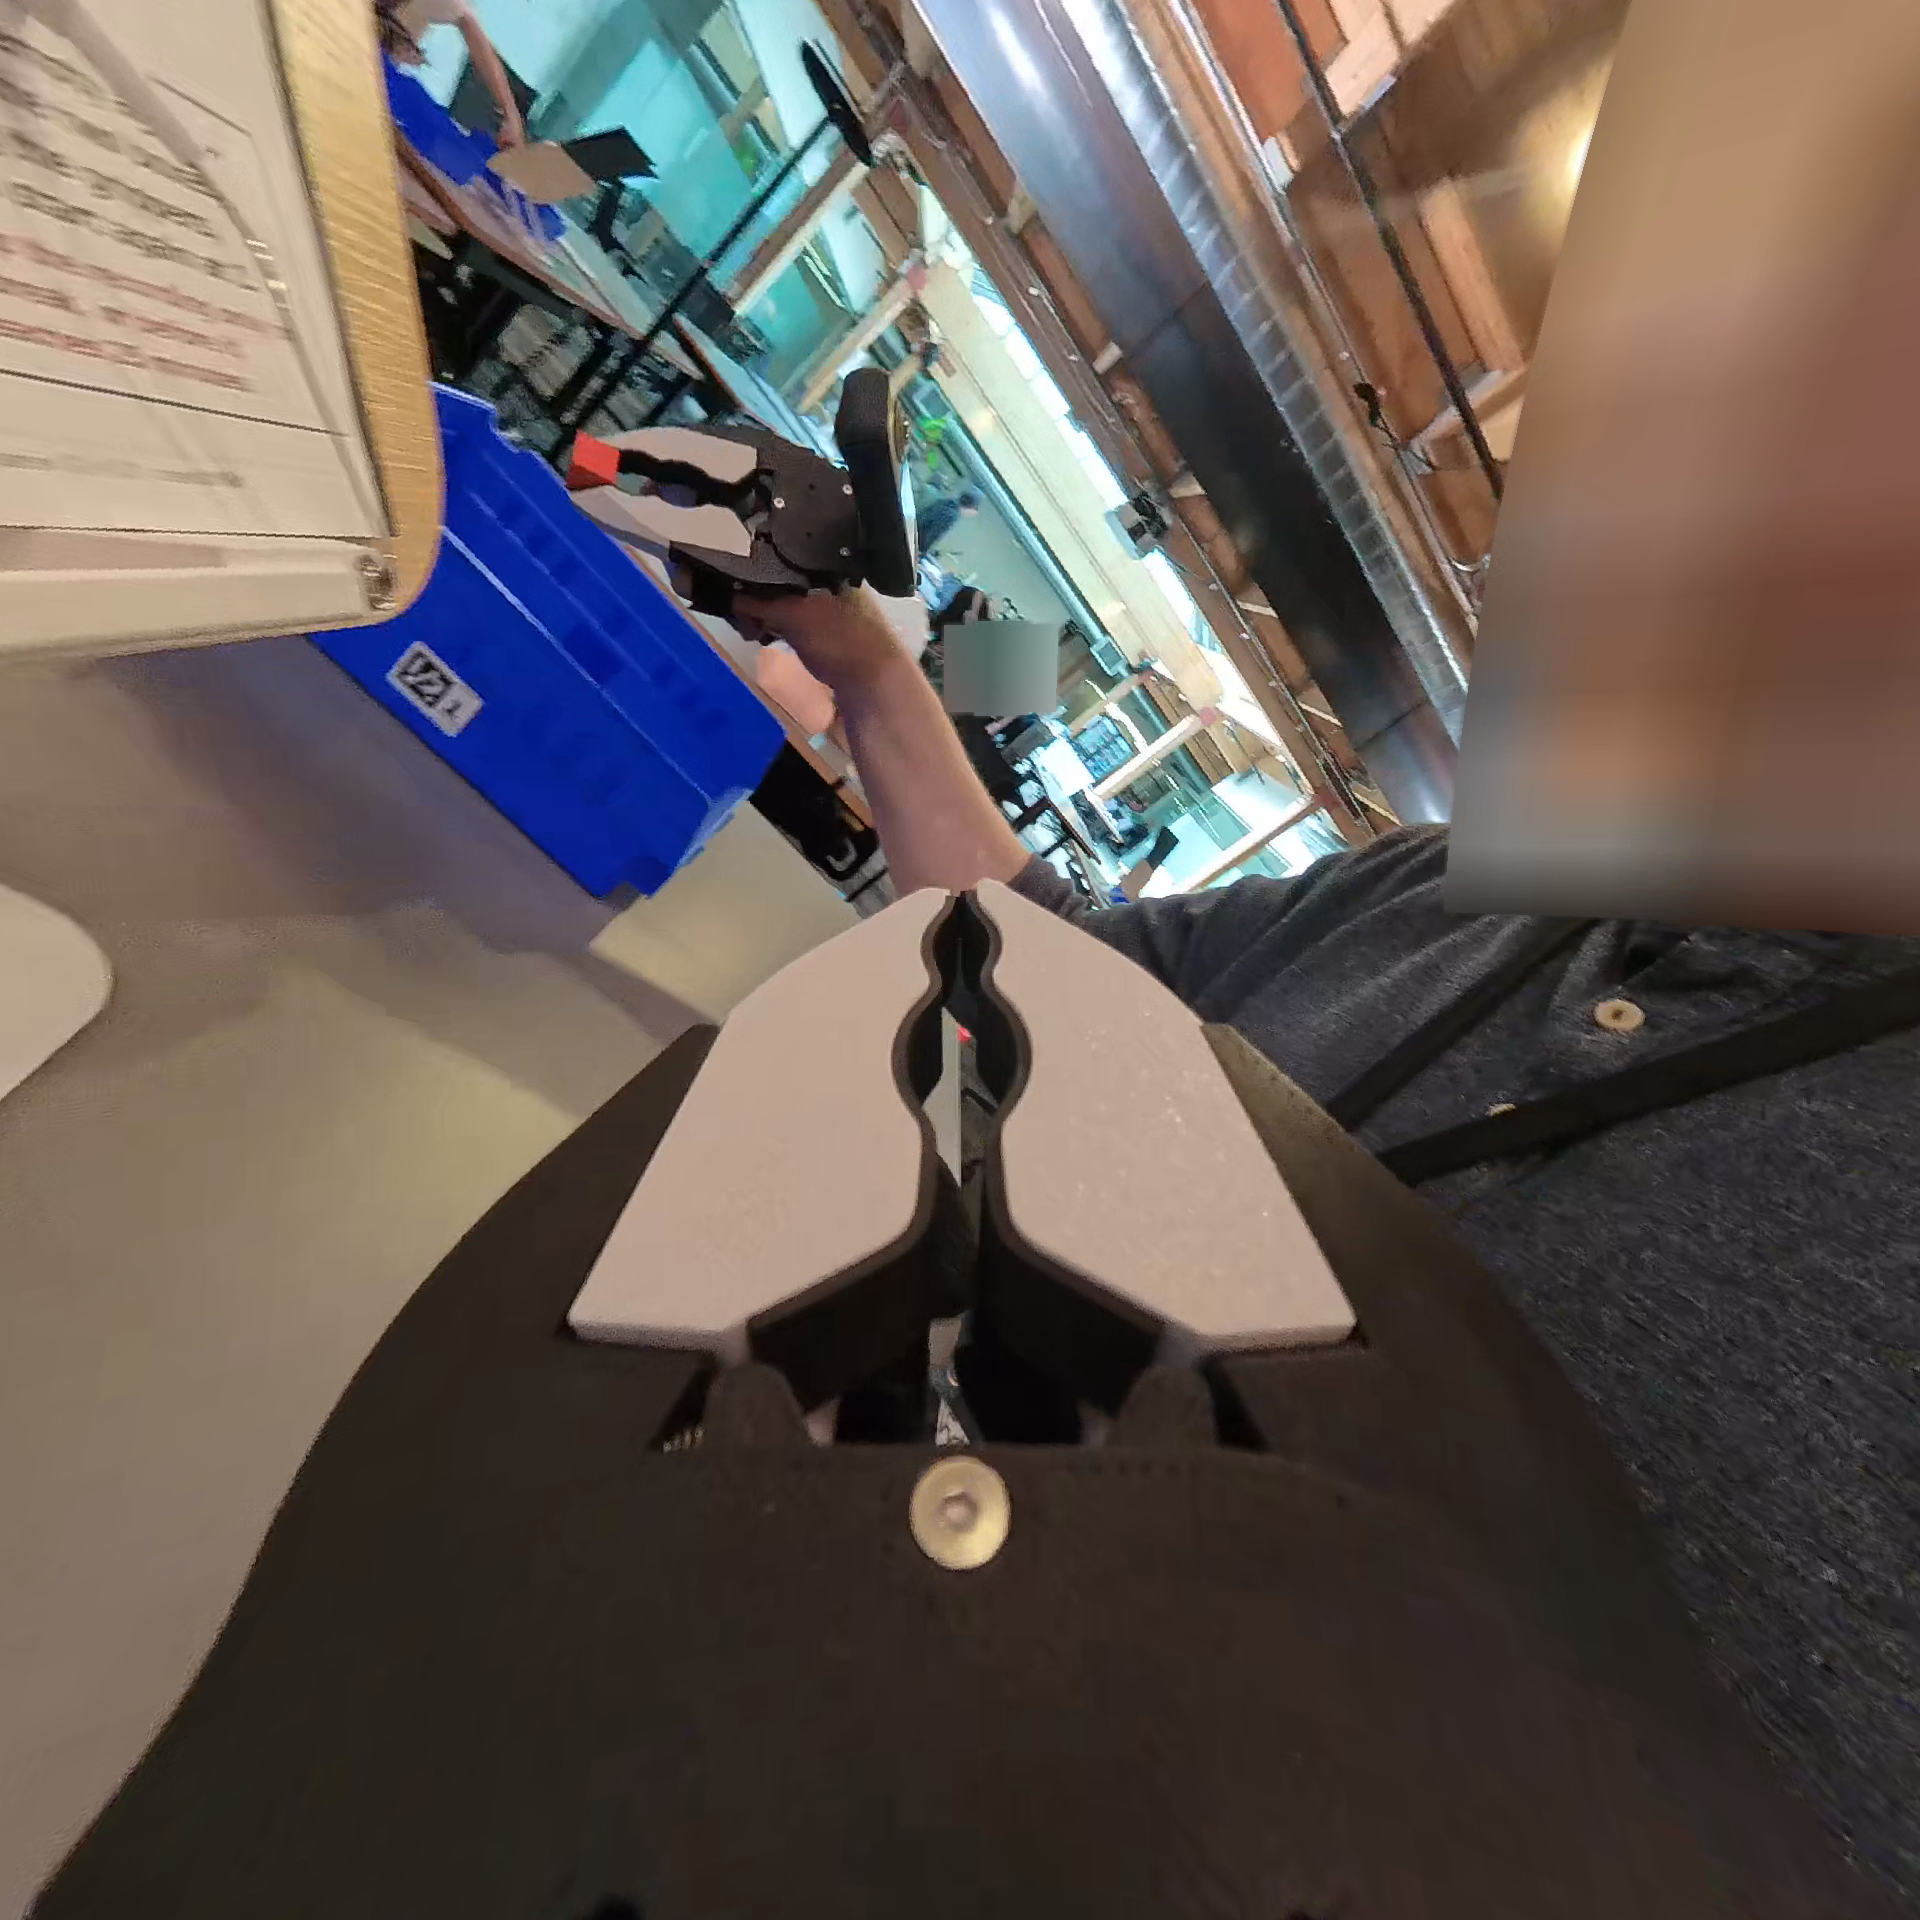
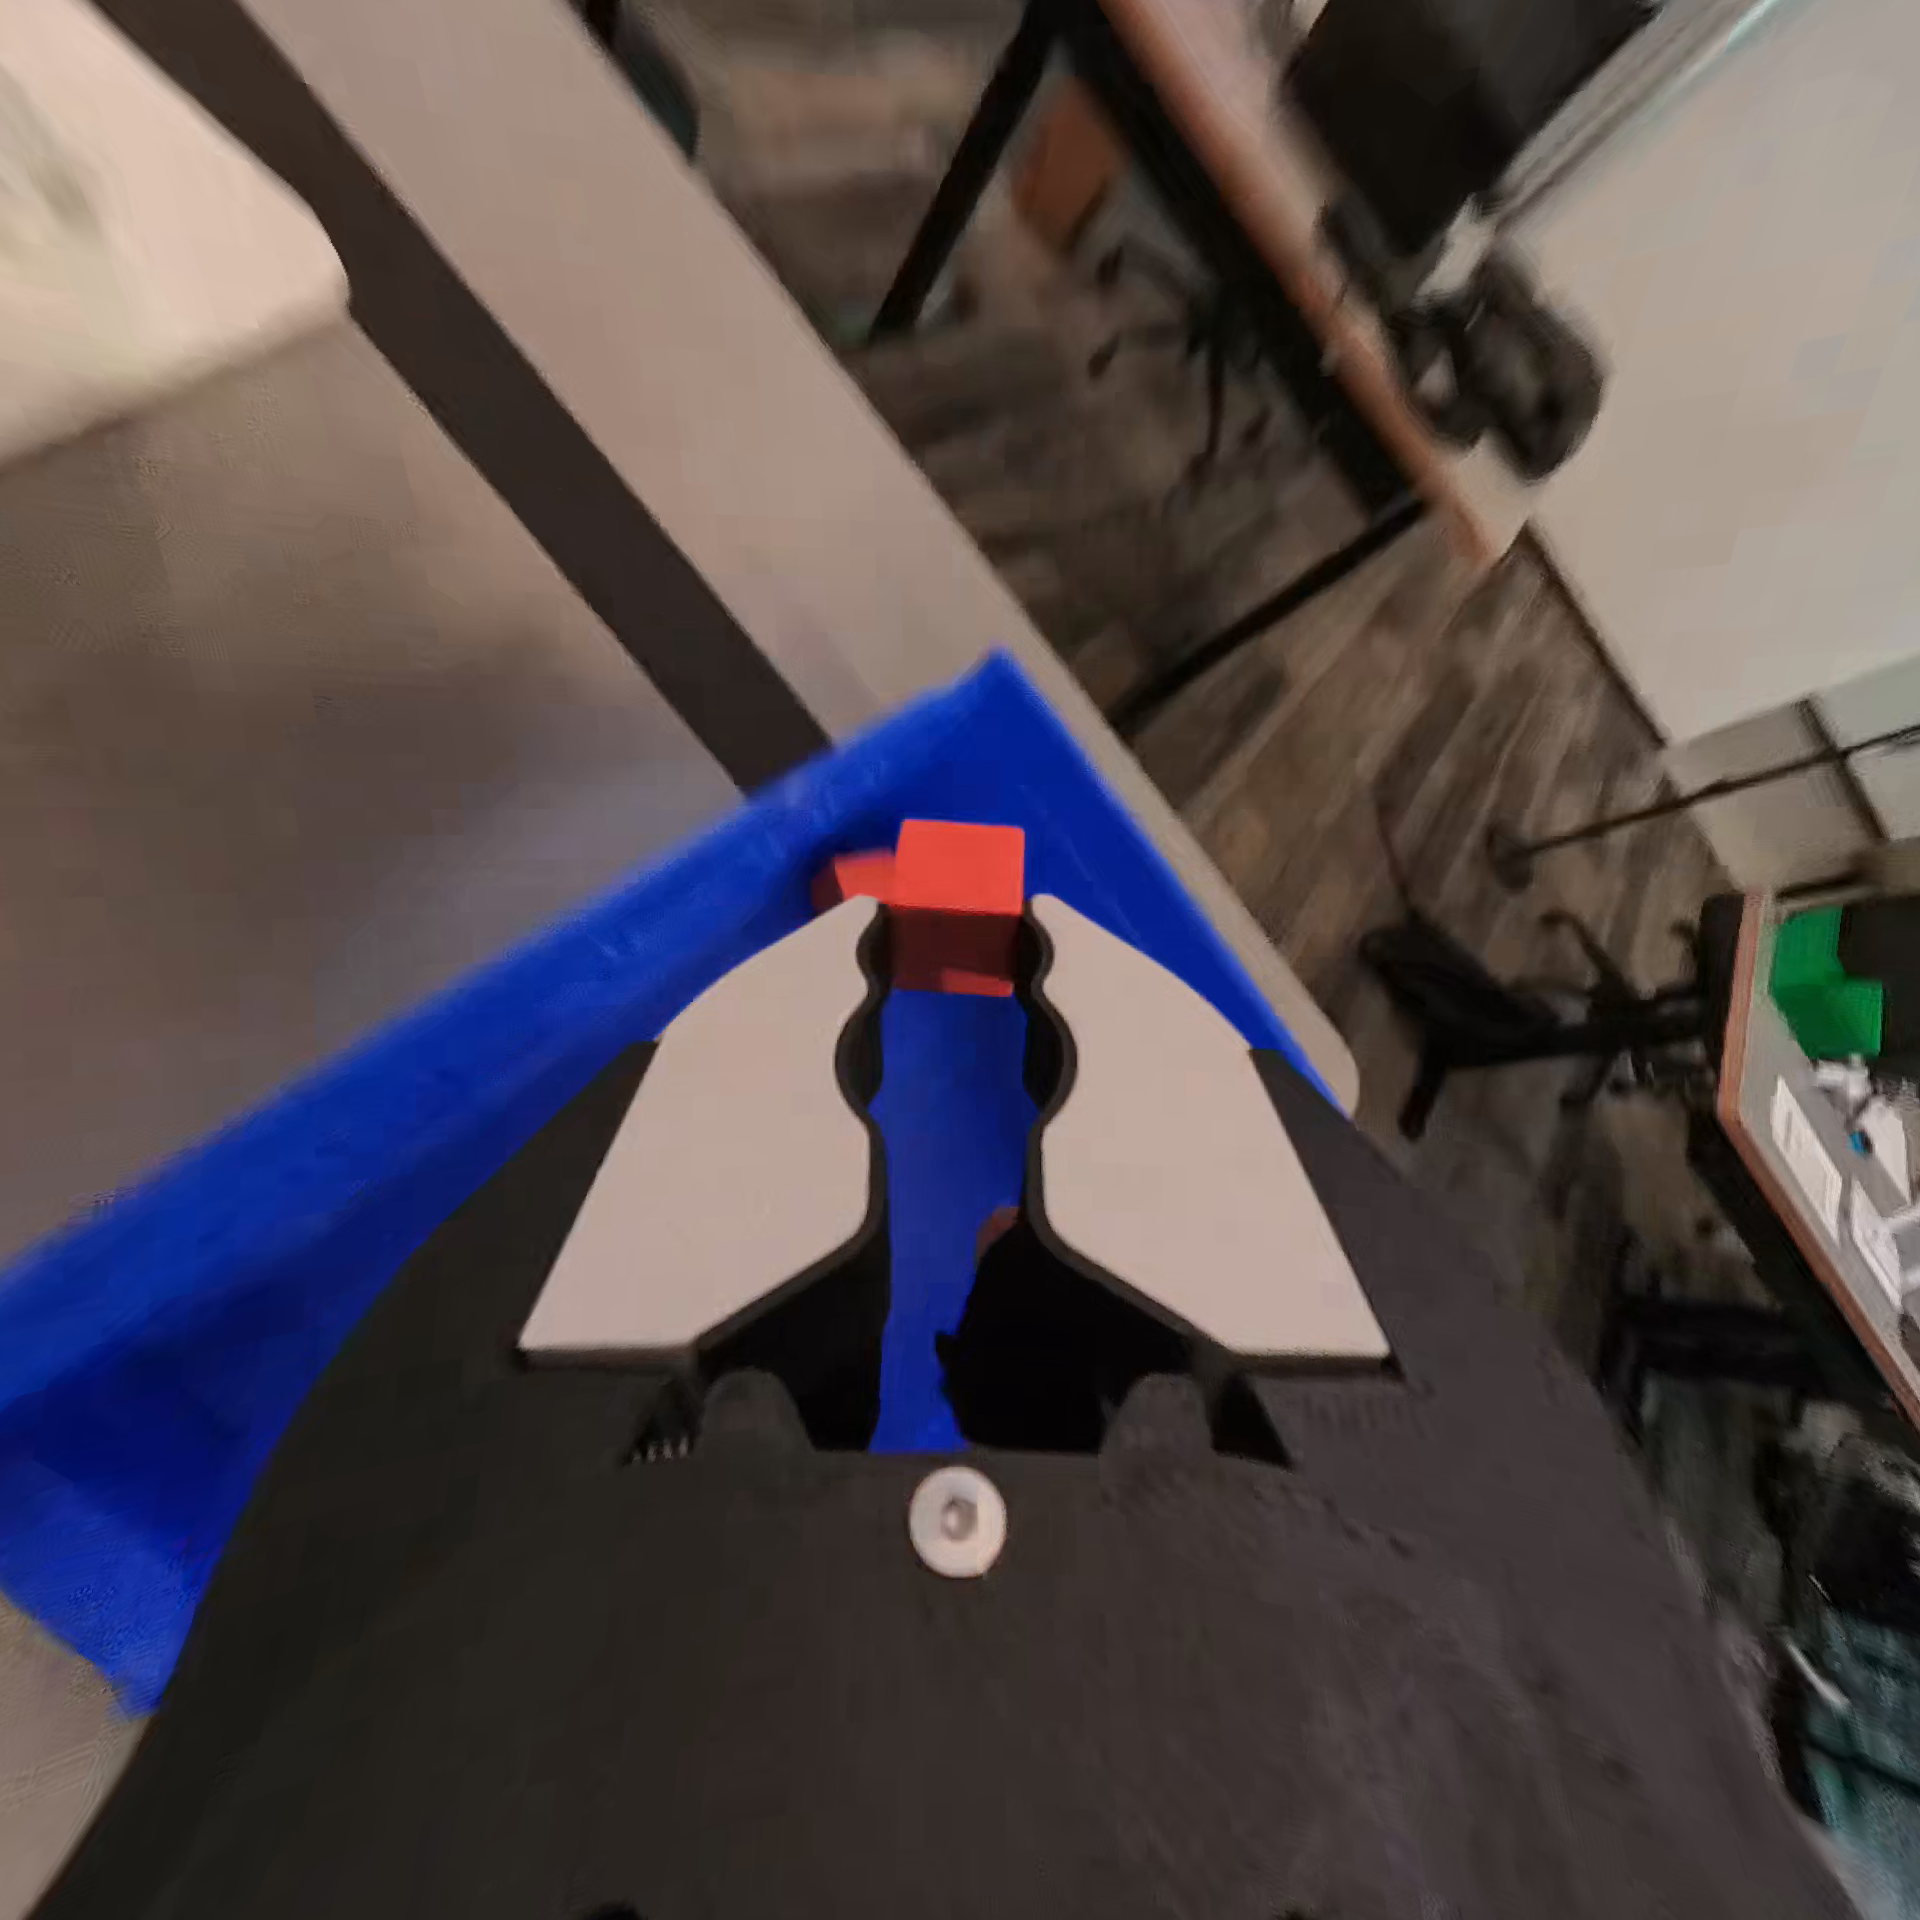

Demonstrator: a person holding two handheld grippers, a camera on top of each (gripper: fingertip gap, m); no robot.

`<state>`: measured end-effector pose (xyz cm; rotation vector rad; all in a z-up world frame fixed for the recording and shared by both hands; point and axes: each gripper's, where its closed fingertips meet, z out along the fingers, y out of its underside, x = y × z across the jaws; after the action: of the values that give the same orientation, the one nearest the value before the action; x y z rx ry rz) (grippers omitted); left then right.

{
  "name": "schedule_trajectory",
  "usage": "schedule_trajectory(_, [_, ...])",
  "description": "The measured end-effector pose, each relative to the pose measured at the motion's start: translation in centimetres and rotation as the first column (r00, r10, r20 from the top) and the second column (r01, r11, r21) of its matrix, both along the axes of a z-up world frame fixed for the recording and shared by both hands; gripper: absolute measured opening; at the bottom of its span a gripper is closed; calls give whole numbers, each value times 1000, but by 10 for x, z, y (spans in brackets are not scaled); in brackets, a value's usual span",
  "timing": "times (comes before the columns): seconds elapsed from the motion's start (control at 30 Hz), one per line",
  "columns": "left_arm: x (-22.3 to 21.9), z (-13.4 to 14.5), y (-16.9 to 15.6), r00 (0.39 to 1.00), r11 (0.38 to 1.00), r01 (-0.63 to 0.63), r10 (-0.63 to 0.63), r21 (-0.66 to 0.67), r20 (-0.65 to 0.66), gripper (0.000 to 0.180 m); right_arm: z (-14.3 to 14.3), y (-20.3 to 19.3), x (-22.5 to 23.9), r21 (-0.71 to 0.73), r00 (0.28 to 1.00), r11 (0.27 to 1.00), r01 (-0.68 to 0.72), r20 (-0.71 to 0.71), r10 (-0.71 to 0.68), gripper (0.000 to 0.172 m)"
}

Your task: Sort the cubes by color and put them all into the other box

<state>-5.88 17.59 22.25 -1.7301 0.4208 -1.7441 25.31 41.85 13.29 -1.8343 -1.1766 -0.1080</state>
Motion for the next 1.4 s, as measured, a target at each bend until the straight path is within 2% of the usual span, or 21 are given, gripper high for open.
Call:
schedule_trajectory(0.07, [-4, -5, 6, 999, 999, -42, 42, -20, -18, 0, -29, 22, 20, -41, 996, 999, 28, 92, -24, 23])
schedule_trajectory(0.13, [-8, -6, 7, 998, 998, -56, 56, -25, -19, 0, -64, 30, 21, -189, 995, 982, 8, 96, 10, 23])
schedule_trajectory(0.27, [-14, -11, 8, 994, 996, -85, 84, -25, -65, 0, -121, 42, 24, -357, 974, 934, 5, 215, 77, 24])
schedule_trajectory(0.4, [-22, -17, 8, 991, 993, -111, 107, -48, -79, 0, -151, 43, 17, -489, 955, 872, -10, 253, 153, 23])
schedule_trajectory(0.57, [-30, -22, 8, 989, 990, -129, 123, -63, -82, 0, -158, 56, 11, -533, 944, 846, 16, 287, 163, 23])
schedule_trajectory(0.6, [-31, -22, 7, 989, 990, -127, 121, -66, -82, 0, -157, 59, 10, -530, 943, 847, 27, 294, 154, 27])
schedule_trajectory(0.63, [-31, -22, 7, 989, 990, -125, 120, -65, -81, 0, -156, 59, 10, -538, 942, 842, 33, 297, 153, 38])
schedule_trajectory(0.7, [-33, -22, 7, 989, 991, -125, 119, -56, -88, 0, -150, 59, 11, -526, 944, 849, 45, 301, 136, 44])
schedule_trajectory(0.87, [-54, -27, 8, 978, 985, -170, 163, -41, -129, 0, -107, 49, 12, -406, 962, 912, 57, 267, 59, 40])
schedule_trajectory(0.97, [-83, -31, 12, 958, 970, -244, 237, -26, -160, 0, -75, 24, -1, -327, 972, 945, 21, 227, 57, 34])
schedule_trajectory(1.07, [-123, -35, 16, 917, 940, -340, 335, 11, -219, 0, -43, 1, -6, -186, 969, 981, 55, 247, -8, 29])
schedule_trajectory(1.13, [-156, -38, 19, 864, 906, -419, 416, 51, -284, 0, -27, -21, -22, -164, 985, 985, 51, 172, -22, 28])
schedule_trajectory(1.23, [-210, -46, 22, 748, 847, -515, 518, 129, -416, 0, -8, -53, -47, -131, 996, 991, 23, 92, -11, 24])
schedule_trajectory(1.33, [-255, -56, 23, 652, 821, -533, 552, 204, -520, 3, 3, -78, -76, -123, 1000, 992, -10, 23, 13, 20])
schedule_trajectory(1.4, [-287, -71, 29, 553, 806, -535, 560, 252, -616, 13, 5, -93, -93, -122, 999, 992, -31, 22, 34, 19])
